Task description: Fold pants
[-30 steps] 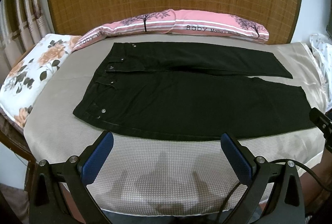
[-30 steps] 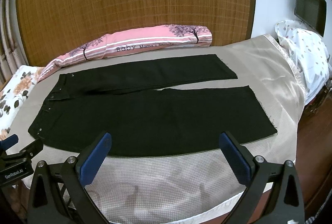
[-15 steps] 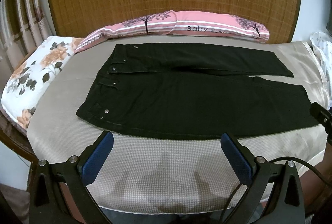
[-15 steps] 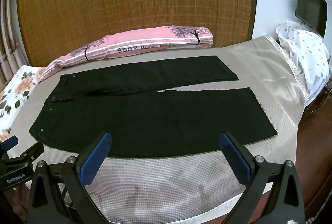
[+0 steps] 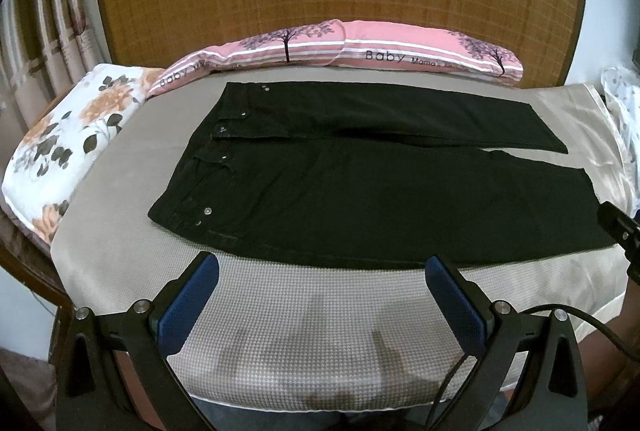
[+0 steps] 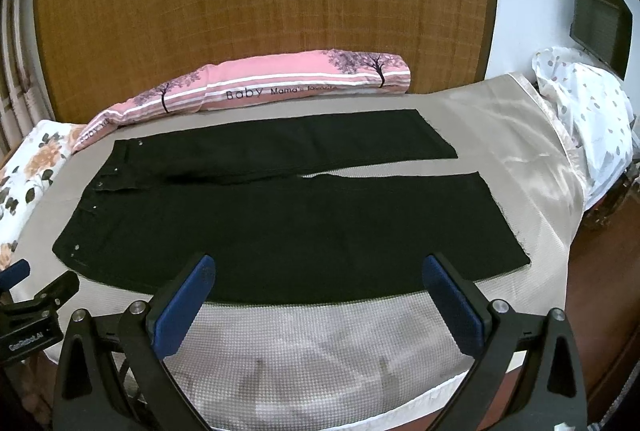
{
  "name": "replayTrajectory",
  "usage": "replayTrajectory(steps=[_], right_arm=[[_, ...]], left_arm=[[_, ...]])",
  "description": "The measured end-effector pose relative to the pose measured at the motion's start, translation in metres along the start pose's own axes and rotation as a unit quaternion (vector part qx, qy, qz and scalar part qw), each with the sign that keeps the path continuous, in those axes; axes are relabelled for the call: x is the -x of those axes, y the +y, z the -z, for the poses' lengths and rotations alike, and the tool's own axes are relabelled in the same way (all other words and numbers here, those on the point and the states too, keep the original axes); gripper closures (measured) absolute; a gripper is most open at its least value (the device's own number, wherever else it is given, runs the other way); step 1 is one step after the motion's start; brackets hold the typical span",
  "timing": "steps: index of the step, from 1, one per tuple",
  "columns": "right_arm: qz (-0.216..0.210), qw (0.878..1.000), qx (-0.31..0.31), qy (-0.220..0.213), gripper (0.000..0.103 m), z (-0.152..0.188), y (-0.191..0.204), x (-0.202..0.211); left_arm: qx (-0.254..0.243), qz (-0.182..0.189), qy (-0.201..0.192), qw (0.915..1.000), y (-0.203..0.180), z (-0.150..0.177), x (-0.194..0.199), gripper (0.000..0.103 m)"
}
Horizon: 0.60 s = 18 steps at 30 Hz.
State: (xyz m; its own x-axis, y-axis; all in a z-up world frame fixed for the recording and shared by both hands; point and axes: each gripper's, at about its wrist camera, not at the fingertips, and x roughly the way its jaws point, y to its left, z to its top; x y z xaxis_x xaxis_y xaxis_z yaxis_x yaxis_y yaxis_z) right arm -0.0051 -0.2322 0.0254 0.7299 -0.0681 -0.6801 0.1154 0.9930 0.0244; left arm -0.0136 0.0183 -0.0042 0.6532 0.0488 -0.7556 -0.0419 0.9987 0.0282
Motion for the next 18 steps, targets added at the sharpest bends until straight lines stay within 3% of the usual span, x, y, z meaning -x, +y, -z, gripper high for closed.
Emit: replayTrajectory(steps=[18], right_arm=[[-0.003, 1.0, -0.004, 0.015, 0.0, 0.0037, -0.001, -0.0091]], left_arm=[[-0.001, -0.001, 0.005, 1.0, 0.0023, 0.0015, -0.0067, 0.001]])
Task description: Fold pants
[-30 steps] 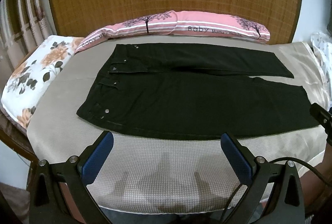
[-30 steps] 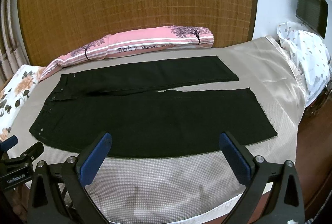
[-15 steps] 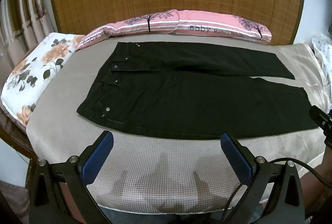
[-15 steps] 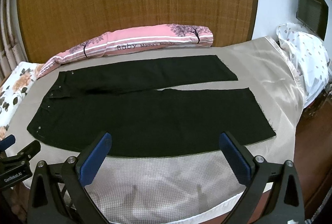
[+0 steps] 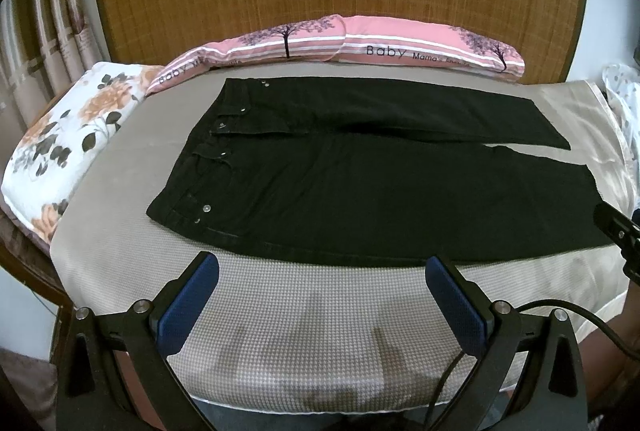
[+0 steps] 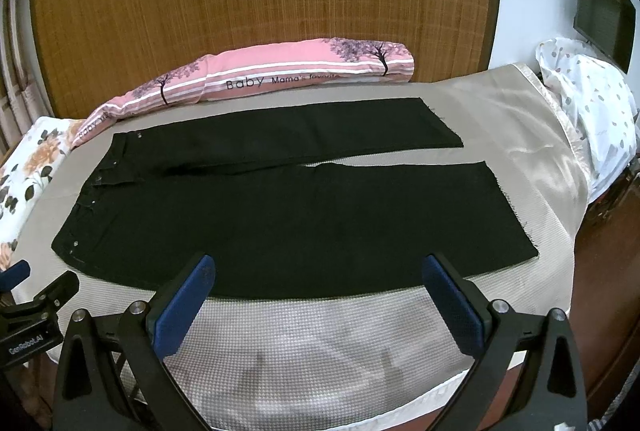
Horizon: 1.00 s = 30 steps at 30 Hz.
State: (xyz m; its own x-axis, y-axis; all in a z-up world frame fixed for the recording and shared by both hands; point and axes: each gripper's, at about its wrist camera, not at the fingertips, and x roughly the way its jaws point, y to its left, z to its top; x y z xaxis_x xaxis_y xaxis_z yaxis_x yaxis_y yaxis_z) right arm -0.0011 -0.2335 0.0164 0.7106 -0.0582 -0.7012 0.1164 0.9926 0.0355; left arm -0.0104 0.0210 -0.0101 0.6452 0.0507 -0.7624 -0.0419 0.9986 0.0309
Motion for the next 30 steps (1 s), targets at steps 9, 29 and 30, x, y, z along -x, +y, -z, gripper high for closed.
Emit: replayTrajectory(steps=[9, 29, 30], right_arm=[[0.003, 1.0, 0.0, 0.009, 0.0, -0.004, 0.002, -0.008], [-0.007, 0.998, 0.002, 0.06, 0.0, -0.053, 0.028, -0.086], [0.001, 0.998, 0.017, 0.057, 0.0, -0.057, 0.033, -0.092]], left_arm=[[0.002, 0.001, 0.005, 1.0, 0.001, 0.0, -0.005, 0.001], [0.031, -0.014, 0.019, 0.9992, 0.061, -0.056, -0.076, 0.001], [0.035, -0.018, 0.021, 0.999, 0.069, -0.062, -0.083, 0.001]])
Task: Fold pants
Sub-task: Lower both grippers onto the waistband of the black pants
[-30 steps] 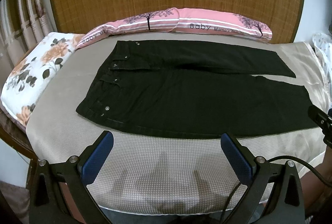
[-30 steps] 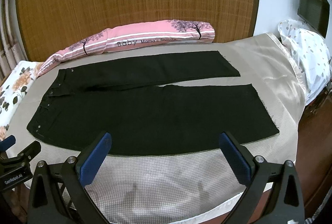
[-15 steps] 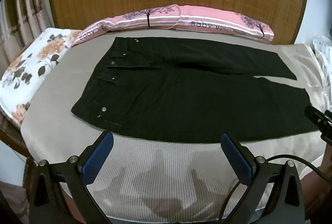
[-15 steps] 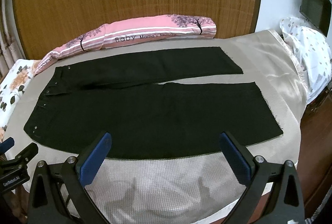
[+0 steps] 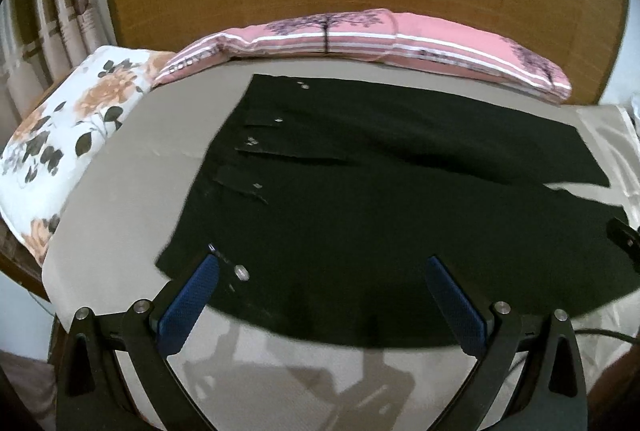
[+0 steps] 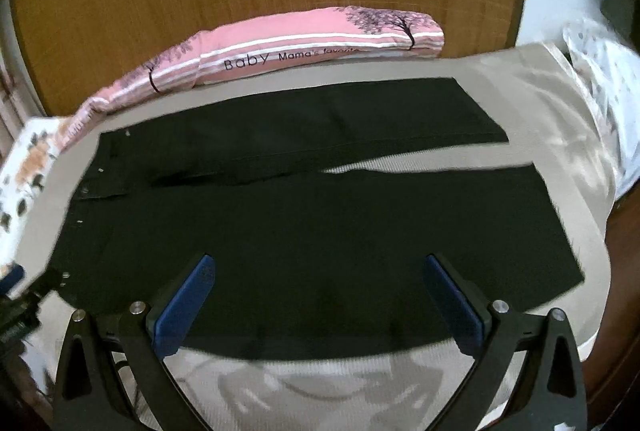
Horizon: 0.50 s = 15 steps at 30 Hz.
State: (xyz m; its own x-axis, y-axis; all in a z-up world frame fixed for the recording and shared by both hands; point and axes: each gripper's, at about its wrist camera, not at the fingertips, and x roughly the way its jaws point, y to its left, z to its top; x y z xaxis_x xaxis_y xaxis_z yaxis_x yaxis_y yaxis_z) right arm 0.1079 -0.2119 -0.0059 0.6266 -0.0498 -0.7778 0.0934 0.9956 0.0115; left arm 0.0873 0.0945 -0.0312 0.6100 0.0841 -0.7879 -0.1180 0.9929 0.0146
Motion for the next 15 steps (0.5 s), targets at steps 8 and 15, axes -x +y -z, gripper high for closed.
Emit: replayTrajectory(steps=[8, 15], right_arm=[[0.013, 0.995, 0.095, -0.01, 0.001, -0.044, 0.046, -0.037], [-0.018, 0.992, 0.122, -0.007, 0.0, -0.097, 0.085, -0.075]], left_arm=[[0.016, -0.01, -0.009, 0.9998, 0.053, -0.059, -0.047, 0.001], [0.03, 0.035, -0.002, 0.9989, 0.094, -0.122, -0.091, 0.001]])
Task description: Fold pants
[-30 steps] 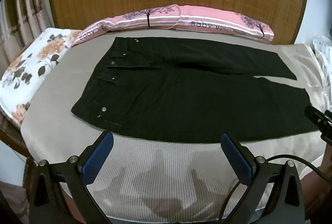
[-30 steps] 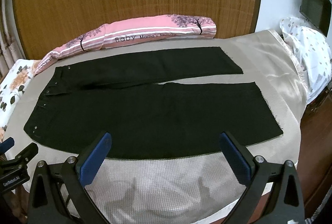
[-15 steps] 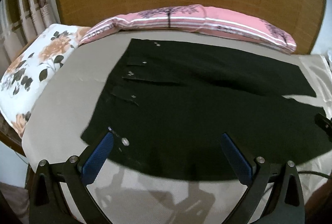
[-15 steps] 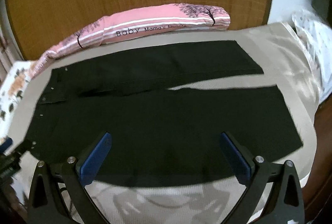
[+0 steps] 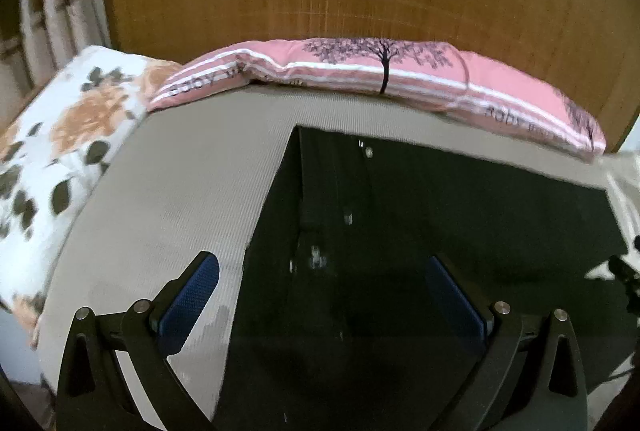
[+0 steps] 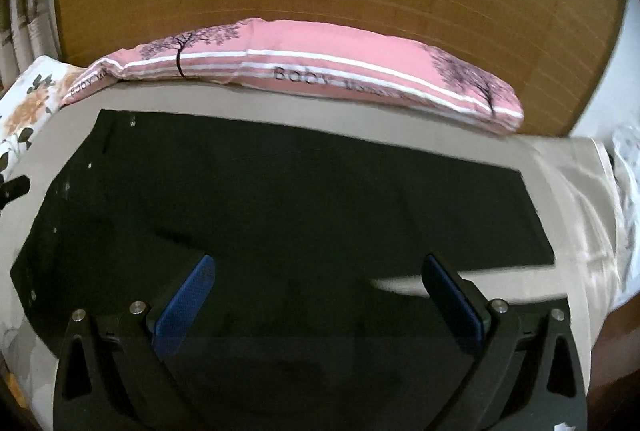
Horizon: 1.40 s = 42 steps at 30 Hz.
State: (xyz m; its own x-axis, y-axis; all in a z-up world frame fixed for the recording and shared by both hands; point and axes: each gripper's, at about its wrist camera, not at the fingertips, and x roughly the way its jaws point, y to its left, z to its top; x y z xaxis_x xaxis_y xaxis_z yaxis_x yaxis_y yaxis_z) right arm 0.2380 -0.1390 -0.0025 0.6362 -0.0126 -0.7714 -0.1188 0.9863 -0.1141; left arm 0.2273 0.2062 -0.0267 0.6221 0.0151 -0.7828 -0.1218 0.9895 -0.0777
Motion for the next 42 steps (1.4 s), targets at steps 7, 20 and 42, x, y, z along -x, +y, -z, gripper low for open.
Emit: replayTrajectory(steps=[7, 20, 42], right_arm=[[-0.06, 0.998, 0.001, 0.01, 0.001, -0.053, 0.021, -0.041], [-0.157, 0.986, -0.029, 0.054, 0.0, -0.075, 0.04, -0.103], [-0.239, 0.962, 0.089, 0.096, 0.0, -0.124, 0.05, -0.183]], left_arm=[[0.073, 0.106, 0.036, 0.991, 0.035, -0.059, -0.05, 0.02], [0.212, 0.238, 0.136, 0.9383, 0.076, -0.091, -0.16, 0.051], [0.163, 0.293, 0.173, 0.9259, 0.061, -0.11, -0.224, 0.078]])
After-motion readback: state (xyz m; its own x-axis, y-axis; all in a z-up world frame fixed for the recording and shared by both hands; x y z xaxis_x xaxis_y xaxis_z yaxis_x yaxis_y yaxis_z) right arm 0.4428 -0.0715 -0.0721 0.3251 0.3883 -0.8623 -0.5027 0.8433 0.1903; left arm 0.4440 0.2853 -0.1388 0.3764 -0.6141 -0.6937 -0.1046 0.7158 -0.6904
